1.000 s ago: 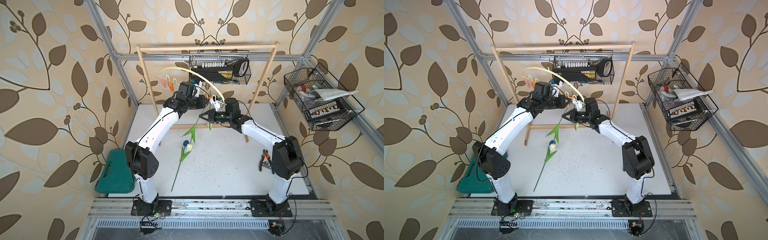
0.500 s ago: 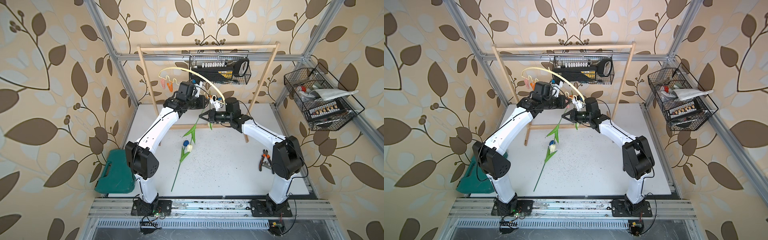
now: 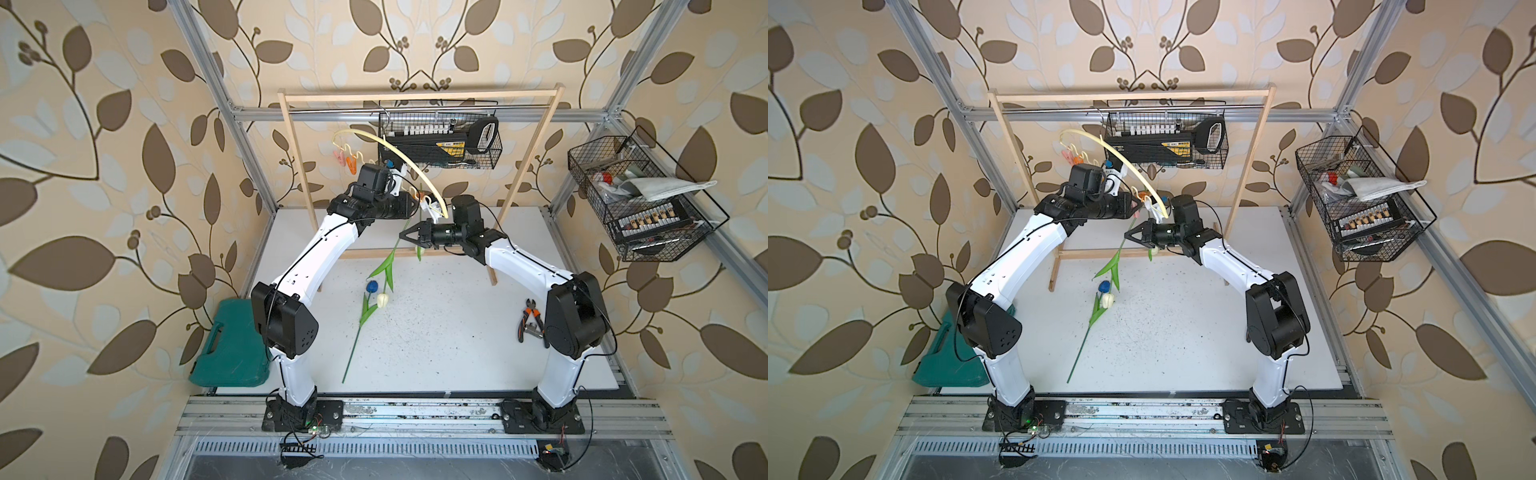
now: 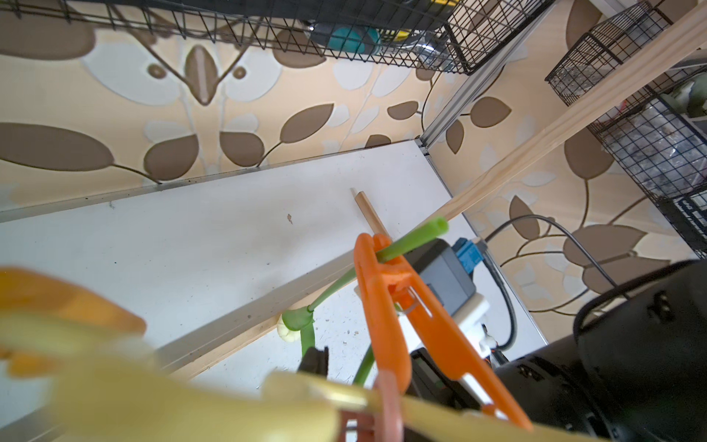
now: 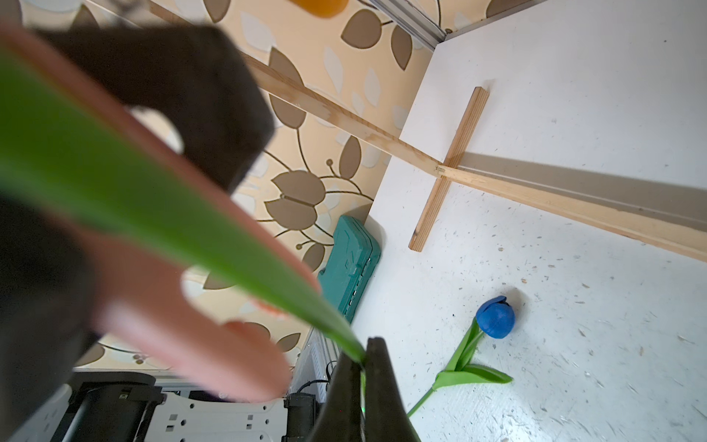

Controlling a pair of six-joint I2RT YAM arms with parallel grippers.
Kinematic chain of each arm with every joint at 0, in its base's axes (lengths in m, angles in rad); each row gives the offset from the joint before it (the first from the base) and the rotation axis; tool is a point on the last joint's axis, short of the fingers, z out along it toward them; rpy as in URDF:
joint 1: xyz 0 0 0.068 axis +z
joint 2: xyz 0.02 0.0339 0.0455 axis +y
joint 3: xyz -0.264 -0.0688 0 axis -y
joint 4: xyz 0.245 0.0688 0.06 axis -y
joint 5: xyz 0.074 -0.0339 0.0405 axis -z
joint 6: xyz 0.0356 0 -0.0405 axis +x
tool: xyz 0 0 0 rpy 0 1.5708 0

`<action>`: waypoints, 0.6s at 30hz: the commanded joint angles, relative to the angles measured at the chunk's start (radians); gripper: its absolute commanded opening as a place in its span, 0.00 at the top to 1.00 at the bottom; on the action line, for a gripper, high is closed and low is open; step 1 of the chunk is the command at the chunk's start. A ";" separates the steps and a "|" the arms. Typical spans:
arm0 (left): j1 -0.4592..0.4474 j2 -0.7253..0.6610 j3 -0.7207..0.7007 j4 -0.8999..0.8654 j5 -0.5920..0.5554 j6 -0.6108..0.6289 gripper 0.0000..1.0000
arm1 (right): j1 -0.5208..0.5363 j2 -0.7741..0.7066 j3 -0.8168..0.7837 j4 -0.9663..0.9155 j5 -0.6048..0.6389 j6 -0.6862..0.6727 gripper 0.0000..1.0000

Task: Dry the flowers on a clothes hanger
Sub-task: Clamp the flower onto the hanger.

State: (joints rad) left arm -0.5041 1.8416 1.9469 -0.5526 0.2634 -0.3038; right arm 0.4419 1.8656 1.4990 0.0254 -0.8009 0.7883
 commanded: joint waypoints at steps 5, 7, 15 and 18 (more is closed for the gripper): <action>-0.009 0.005 0.029 -0.020 0.027 0.034 0.84 | -0.013 -0.039 0.010 0.010 -0.045 -0.015 1.00; -0.009 0.005 0.029 -0.018 0.027 0.035 0.84 | -0.019 -0.040 0.008 0.019 -0.055 -0.007 1.00; -0.009 0.005 0.027 -0.015 0.021 0.037 0.85 | -0.024 -0.046 -0.003 0.058 -0.081 0.022 1.00; -0.010 0.007 0.027 -0.011 0.022 0.036 0.85 | -0.023 -0.049 -0.003 0.078 -0.090 0.038 1.00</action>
State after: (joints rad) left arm -0.5053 1.8435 1.9488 -0.5526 0.2649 -0.2874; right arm 0.4202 1.8599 1.4986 0.0532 -0.8577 0.8089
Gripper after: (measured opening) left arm 0.248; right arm 0.047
